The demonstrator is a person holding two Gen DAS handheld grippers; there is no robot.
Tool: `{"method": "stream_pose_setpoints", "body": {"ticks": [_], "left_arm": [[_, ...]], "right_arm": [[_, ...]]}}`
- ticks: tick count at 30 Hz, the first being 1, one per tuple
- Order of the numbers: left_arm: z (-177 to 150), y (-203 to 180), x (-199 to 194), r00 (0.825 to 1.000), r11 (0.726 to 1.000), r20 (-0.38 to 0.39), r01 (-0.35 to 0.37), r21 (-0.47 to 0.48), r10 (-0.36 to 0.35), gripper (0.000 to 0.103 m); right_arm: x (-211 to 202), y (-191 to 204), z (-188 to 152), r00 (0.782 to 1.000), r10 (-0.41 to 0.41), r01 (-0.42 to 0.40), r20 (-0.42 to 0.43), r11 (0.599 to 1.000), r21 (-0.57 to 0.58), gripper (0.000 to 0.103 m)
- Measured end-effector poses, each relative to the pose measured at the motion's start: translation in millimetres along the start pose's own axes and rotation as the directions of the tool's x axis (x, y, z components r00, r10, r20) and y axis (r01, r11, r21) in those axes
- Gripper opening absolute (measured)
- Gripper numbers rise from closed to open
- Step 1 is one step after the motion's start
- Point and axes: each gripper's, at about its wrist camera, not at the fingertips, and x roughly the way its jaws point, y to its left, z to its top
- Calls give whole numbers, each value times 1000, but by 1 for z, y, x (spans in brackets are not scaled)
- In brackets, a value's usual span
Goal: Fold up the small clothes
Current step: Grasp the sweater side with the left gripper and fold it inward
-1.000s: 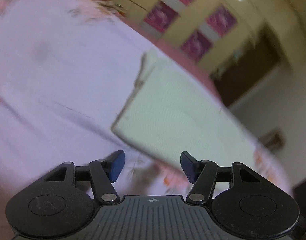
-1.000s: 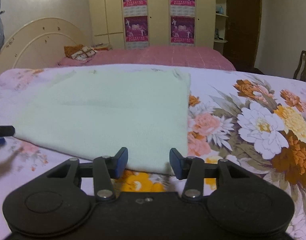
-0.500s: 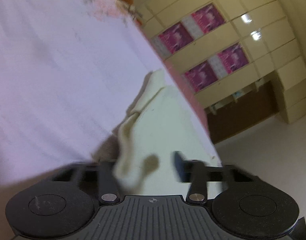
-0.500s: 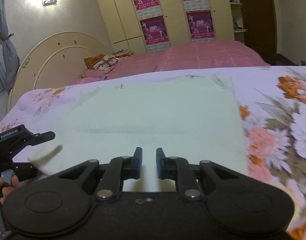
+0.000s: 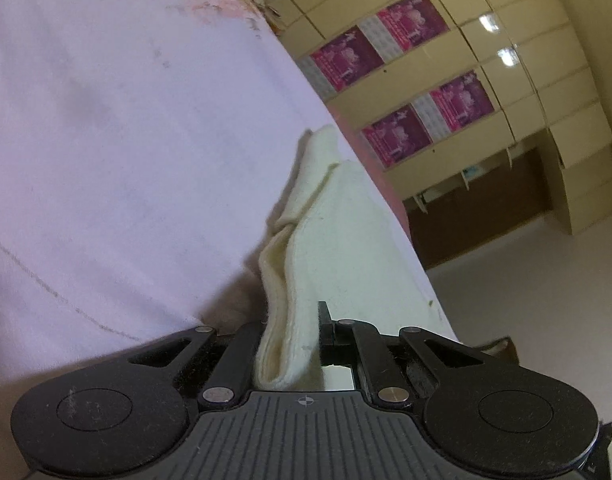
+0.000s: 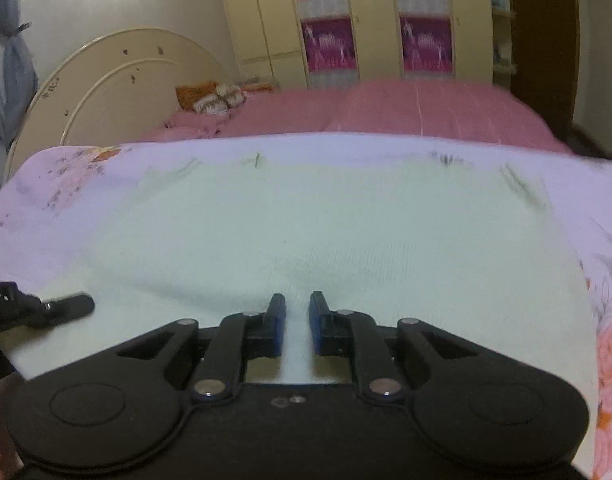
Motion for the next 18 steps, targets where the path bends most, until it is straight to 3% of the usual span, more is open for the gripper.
{"method": "stream_pose_setpoints", "body": {"ticks": [5, 9, 14, 16, 17, 18], "left_arm": [[7, -26, -8, 1000, 992, 10, 6, 128, -7, 6], [14, -74, -24, 999, 955, -1, 37, 293, -38, 7], [16, -156, -12, 994, 859, -96, 95, 503, -54, 7], [5, -187, -2, 988, 801, -150, 124, 585, -43, 7], [-5, -200, 7, 984, 767, -173, 132, 628, -28, 7], [-13, -211, 15, 980, 738, -199, 142, 660, -11, 7]], "right_arm": [[-4, 0, -3, 1000, -3, 3, 4, 1000, 2, 12], [1, -4, 4, 1000, 16, -17, 2, 999, 50, 12], [0, -15, 5, 999, 42, -42, 7, 993, 114, 12], [-8, -28, 4, 997, 64, -69, 33, 978, 196, 12], [-21, -43, 2, 995, 43, -66, 90, 961, 270, 13], [-33, -56, 0, 991, 25, -67, 133, 943, 325, 20]]}}
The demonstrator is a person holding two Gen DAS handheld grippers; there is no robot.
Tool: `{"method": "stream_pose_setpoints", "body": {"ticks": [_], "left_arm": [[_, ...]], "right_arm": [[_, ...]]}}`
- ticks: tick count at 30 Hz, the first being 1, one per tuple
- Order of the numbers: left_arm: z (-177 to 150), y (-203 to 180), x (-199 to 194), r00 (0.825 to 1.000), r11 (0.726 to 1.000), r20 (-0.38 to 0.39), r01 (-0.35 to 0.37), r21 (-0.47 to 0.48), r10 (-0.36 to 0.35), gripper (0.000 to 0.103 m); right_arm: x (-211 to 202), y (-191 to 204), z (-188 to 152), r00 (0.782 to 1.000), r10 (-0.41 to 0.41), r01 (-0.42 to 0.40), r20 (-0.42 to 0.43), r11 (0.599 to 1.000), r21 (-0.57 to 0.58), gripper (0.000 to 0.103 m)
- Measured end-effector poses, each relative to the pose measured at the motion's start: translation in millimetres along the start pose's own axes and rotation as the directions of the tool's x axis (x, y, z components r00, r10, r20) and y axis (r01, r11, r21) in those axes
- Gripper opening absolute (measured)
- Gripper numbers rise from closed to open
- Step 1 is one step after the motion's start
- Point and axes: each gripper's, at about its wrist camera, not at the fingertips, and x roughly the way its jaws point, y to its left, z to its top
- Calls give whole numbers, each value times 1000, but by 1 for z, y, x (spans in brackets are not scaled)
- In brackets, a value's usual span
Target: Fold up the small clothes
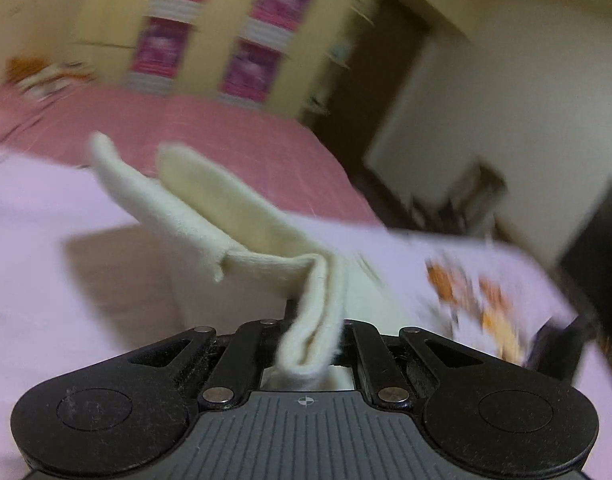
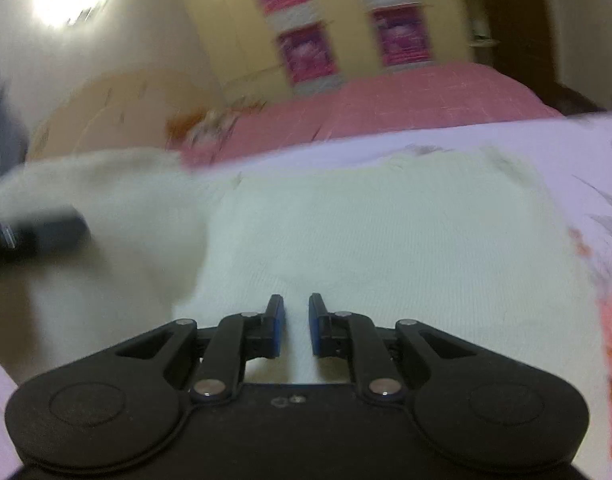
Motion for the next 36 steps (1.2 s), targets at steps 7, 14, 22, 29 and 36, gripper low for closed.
{"method": "stream_pose_setpoints", "body": {"ticks": [7, 14, 22, 29, 36], "left_arm": [[-52, -77, 61, 972, 990, -222, 96, 100, -72, 61], [-48, -37, -5, 983, 984, -52, 178, -14, -178, 69], [-39, 91, -2, 997, 966, -43, -68, -248, 59, 69], [-53, 97, 22, 997, 972, -37, -70, -222, 63, 69], [-44, 89, 31, 997, 977, -26, -75, -199, 71, 69]], "right_arm": [[-68, -96, 15, 997, 61, -73, 55, 963, 259, 51], [-94, -133, 12, 990, 101, -132, 101, 921, 367, 54], [-46, -96, 22, 981, 196, -188, -8, 951, 244, 52], [-18, -77, 23, 980, 173, -152, -98, 969, 197, 48], [-9, -65, 31, 978, 179, -160, -104, 972, 170, 39]]}}
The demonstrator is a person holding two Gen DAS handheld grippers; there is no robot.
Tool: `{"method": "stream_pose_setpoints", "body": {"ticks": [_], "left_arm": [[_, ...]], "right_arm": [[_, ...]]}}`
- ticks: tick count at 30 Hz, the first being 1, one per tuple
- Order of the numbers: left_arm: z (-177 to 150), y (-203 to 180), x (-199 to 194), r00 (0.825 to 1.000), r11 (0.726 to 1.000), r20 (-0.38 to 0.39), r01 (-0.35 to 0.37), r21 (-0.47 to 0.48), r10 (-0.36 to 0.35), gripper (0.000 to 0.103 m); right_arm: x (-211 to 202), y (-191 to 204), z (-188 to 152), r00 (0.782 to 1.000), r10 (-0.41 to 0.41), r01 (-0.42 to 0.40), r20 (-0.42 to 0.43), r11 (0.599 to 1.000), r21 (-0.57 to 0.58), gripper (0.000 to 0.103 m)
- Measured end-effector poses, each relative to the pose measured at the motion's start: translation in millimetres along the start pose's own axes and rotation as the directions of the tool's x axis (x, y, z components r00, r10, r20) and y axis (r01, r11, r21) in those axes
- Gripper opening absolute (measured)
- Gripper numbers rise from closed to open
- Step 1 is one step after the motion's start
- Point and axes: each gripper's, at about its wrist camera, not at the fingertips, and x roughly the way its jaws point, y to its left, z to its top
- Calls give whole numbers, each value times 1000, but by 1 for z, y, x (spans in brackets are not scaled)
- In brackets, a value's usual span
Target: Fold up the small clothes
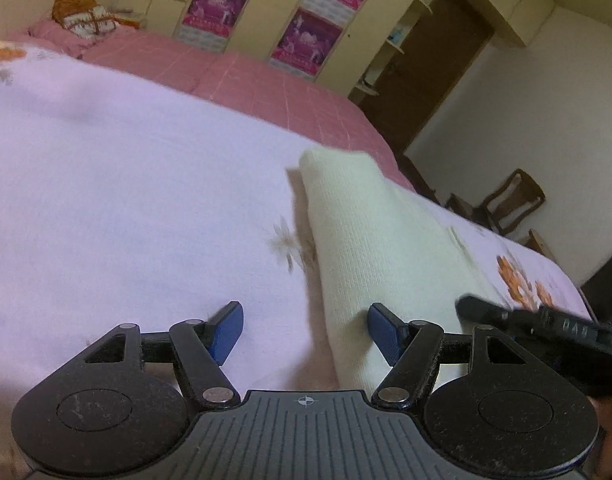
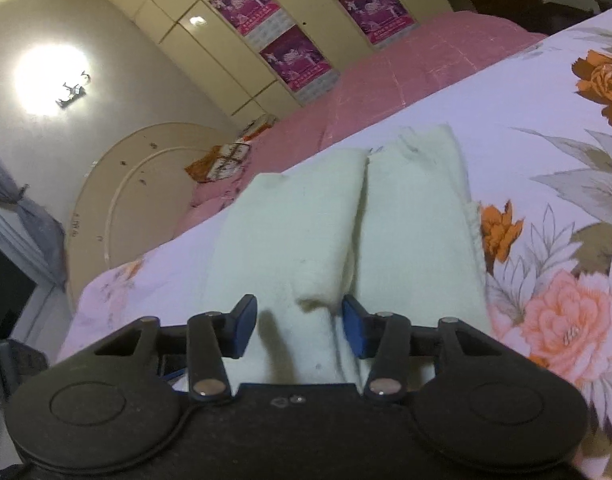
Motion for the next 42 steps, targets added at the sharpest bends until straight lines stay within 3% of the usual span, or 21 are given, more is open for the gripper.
{"method": "stream_pose_setpoints", "body": {"ticks": [4, 7, 10, 13, 16, 18, 20, 26, 30, 33, 36, 39, 42], "left_arm": [[14, -6, 17, 1000, 999, -16, -17, 32, 17, 69], [19, -20, 13, 1000, 997, -4, -22, 74, 23, 69], [21, -37, 0, 999, 994, 29, 35, 107, -38, 69], [17, -61, 2, 999, 981, 6, 32, 191, -34, 69], [10, -74, 10, 999, 970, -37, 18, 242, -9, 69], [2, -76, 20, 996, 971, -90, 36, 235, -15, 69], [-3, -77, 19, 995, 973, -95, 41, 229, -19, 69], [8, -69, 2, 999, 977, -30, 49, 209, -43, 69], [7, -63, 15, 996, 975, -89, 25, 222, -5, 69], [12, -66, 11, 999, 972, -49, 31, 233, -20, 69], [28, -66, 14, 1000, 975, 17, 6, 221, -10, 69], [48, -67, 30, 1000, 984, 31, -6, 181, 0, 69], [62, -70, 57, 1000, 987, 6, -13, 161, 12, 69]], "right_arm": [[5, 10, 0, 998, -60, 59, -4, 995, -77, 19], [4, 29, -2, 993, -119, 120, 18, 974, -191, 15], [-13, 46, -2, 991, -116, 131, 71, 957, -260, 14], [-39, 51, 0, 986, -114, 143, 118, 947, -286, 14], [-57, 35, -2, 977, -165, 196, 133, 942, -271, 14], [-53, 8, -2, 974, -209, 223, 87, 951, -212, 14], [-46, -16, -3, 975, -219, 224, 47, 965, -140, 14], [-54, -13, -5, 977, -198, 208, 85, 967, -149, 14], [-57, -17, -6, 973, -216, 227, 86, 963, -145, 14], [-52, -22, -3, 977, -205, 210, 51, 969, -130, 16], [-68, -20, 6, 972, -197, 213, 130, 969, -123, 28], [-65, -23, 24, 960, -219, 241, 172, 963, -118, 21], [-44, -12, 38, 960, -214, 249, 181, 948, -199, 20]]}}
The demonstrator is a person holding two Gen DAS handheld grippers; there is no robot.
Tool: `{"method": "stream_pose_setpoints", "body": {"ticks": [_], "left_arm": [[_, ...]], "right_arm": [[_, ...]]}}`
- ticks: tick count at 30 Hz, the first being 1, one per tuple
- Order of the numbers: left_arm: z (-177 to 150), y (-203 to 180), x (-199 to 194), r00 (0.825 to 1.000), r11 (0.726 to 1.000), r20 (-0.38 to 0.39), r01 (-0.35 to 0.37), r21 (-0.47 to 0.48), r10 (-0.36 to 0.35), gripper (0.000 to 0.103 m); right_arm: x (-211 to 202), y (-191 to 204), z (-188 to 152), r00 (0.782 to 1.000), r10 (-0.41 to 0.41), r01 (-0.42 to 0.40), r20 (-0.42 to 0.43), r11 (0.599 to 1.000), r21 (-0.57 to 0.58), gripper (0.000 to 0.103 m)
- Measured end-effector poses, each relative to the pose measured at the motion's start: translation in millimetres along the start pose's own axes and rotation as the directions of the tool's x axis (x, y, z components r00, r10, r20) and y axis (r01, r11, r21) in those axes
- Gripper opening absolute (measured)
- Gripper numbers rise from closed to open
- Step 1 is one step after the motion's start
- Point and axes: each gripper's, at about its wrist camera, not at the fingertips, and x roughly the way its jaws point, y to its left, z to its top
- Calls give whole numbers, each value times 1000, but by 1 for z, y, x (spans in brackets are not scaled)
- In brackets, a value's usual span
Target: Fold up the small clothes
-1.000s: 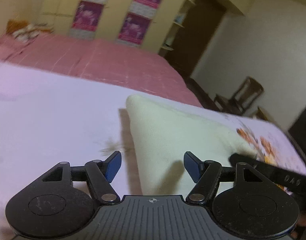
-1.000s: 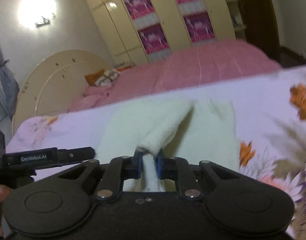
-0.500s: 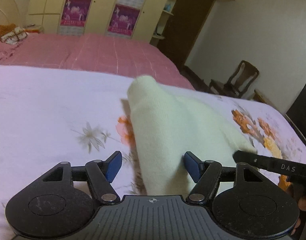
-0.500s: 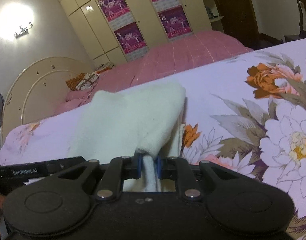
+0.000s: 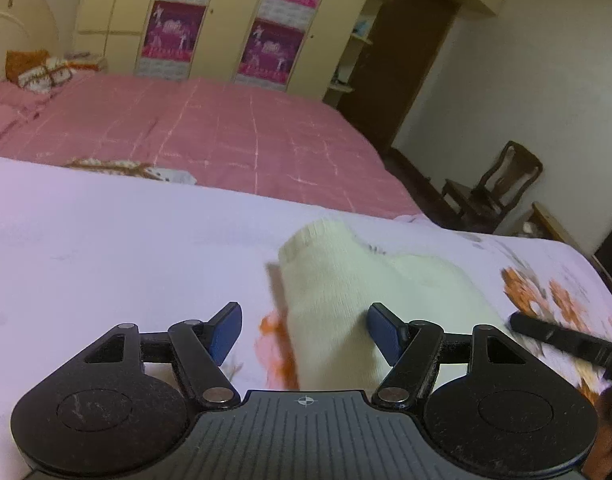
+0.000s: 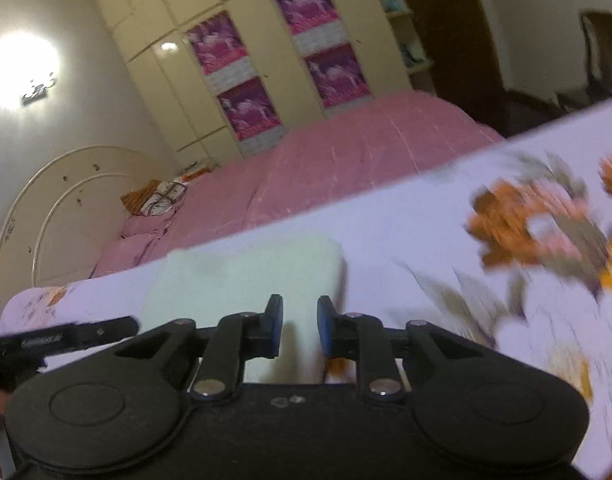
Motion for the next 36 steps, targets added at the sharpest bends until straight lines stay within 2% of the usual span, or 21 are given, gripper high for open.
{"method": "stream_pose_setpoints", "body": {"ticks": [2, 5, 7, 10, 13, 16, 18, 22, 25, 27, 30, 36], "left_arm": [[3, -1, 16, 1000, 1000, -20, -13, 4, 13, 69], [3, 3, 28, 998, 998, -41, -48, -32, 47, 84], [-1, 2, 31, 998, 998, -39, -50, -32, 49, 85], [-3, -1, 25, 998, 999, -32, -49, -23, 48, 85], [-9, -8, -2, 1000, 1000, 16, -25, 2, 25, 85], [-27, -19, -21, 1000, 998, 17, -10, 61, 9, 85], [-38, -22, -23, 1000, 995, -3, -23, 94, 23, 85], [-45, -20, -21, 998, 997, -44, -36, 69, 39, 85], [-46, -26, -42, 999, 995, -29, -43, 95, 46, 85], [-56, -30, -56, 999, 991, -32, -37, 128, 42, 85], [-76, -32, -70, 997, 985, -58, -40, 165, 51, 85], [-101, -26, -88, 994, 990, -88, -48, 133, 60, 85]], "right_arm": [[24, 16, 0, 998, -31, 26, -46, 994, -109, 20], [50, 21, -6, 989, -119, 100, -87, 976, -194, 19], [54, 14, -7, 988, -133, 118, -84, 979, -165, 21], [54, 7, -9, 989, -113, 102, -91, 988, -116, 23], [38, 9, -4, 992, -110, 102, -64, 987, -125, 26], [14, 12, -6, 997, -74, 69, -34, 991, -113, 27], [4, 15, -12, 998, -54, 49, -32, 992, -119, 27], [13, 17, -28, 988, -114, 98, -100, 983, -155, 28], [4, 15, -21, 989, -108, 100, -104, 992, -80, 28], [-15, 19, -20, 993, -91, 84, -76, 993, -83, 28], [-36, 20, -31, 994, -63, 56, -85, 995, -82, 28], [-52, 24, -65, 984, -76, 60, -158, 992, -108, 28]]}}
